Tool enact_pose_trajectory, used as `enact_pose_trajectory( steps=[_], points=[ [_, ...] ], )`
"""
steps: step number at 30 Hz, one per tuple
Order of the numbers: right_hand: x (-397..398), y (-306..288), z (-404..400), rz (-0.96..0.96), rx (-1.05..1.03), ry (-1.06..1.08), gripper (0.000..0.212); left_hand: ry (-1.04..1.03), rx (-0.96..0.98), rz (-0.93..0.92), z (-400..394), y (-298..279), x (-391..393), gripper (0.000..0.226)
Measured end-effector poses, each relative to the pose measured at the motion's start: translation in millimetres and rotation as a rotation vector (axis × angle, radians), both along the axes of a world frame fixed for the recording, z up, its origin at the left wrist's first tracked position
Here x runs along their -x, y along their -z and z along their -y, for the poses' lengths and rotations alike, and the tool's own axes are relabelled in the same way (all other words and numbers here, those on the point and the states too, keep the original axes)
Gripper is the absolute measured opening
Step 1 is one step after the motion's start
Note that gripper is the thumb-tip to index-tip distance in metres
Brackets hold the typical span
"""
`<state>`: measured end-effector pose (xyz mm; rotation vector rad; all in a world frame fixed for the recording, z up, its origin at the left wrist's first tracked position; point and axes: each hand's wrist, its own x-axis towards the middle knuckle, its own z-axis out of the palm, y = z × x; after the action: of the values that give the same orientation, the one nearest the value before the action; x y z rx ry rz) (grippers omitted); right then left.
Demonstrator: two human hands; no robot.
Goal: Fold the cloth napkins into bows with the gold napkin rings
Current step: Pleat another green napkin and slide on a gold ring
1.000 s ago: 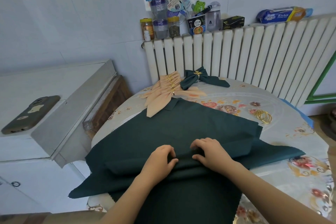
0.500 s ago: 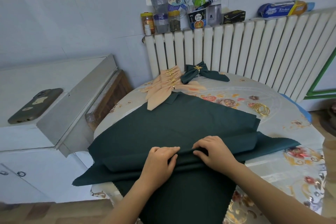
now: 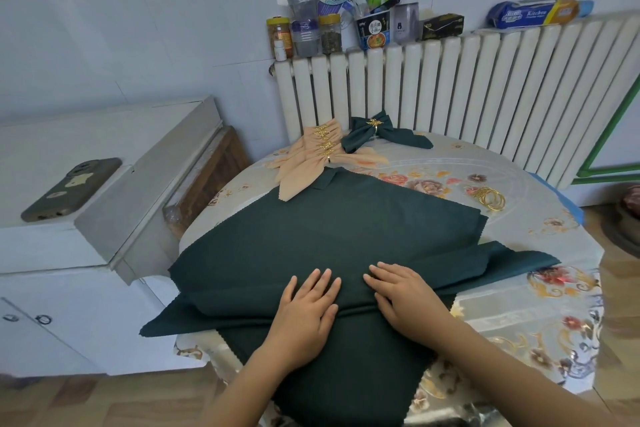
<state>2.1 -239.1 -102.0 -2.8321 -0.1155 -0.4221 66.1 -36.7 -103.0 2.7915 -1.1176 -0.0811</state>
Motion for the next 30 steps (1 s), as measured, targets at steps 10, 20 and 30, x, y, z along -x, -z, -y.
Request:
enact_pose_trajectory(
  steps=[10,20,30],
  points=[
    [-34.1,-18.6,-55.1,-0.247,-0.413,0.163,0.011,-0.175,0.570,-0.098,-6.8,-5.5,-1.0,0.017],
    [-27.4,-20.2,-74.5,-0.314,-0.370,0.230,0.023,-0.476,0.131,-0.222,-48.4,-32.8,-32.4,0.032],
    [-22.9,-18.4,-89.3,-0.331,-0.249,0.241,0.036,-0.362,-0.208,-0.368,-37.3,-58.2,-57.1,0.055]
  ],
)
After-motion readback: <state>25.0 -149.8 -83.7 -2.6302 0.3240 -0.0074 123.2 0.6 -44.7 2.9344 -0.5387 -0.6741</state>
